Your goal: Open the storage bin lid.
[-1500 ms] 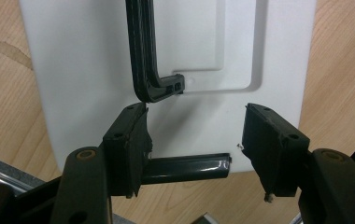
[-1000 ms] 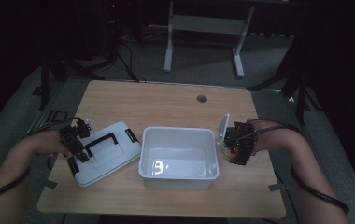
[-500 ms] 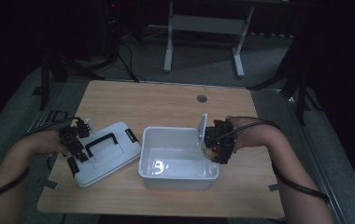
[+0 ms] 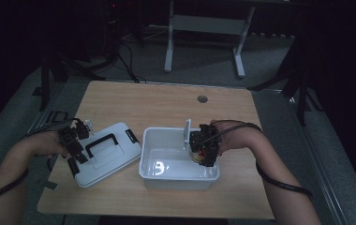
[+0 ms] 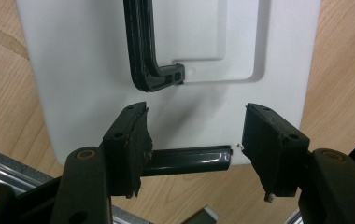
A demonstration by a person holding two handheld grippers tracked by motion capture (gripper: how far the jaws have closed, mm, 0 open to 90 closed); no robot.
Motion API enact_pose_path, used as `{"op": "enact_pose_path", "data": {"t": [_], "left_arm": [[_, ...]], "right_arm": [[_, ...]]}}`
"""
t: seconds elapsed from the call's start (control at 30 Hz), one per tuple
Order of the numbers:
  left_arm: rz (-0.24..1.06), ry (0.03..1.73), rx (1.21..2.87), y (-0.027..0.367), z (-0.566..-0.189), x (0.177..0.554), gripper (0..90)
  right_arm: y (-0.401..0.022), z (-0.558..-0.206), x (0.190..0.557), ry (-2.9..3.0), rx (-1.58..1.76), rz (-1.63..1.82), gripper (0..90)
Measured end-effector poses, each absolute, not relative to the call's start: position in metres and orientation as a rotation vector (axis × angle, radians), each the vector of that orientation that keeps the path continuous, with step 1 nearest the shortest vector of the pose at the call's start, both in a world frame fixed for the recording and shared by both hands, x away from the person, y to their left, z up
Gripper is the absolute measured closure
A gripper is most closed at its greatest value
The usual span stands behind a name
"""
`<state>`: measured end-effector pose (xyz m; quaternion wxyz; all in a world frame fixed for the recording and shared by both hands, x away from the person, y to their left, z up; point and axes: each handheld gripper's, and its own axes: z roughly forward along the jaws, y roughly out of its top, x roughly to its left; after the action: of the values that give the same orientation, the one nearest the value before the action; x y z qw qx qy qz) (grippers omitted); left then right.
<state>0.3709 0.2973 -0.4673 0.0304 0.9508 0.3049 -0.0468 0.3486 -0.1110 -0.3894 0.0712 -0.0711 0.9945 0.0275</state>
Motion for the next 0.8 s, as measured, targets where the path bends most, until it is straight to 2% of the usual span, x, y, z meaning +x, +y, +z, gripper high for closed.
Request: {"op": "enact_pose_path", "data": {"t": [0.8], "left_arm": [[-0.156,0.947,2.936,0.3,-0.473,0.371,40.4]], "right_arm": [[-0.106,-0.452,0.368,3.028,-0.12,-0.009,20.2]]}}
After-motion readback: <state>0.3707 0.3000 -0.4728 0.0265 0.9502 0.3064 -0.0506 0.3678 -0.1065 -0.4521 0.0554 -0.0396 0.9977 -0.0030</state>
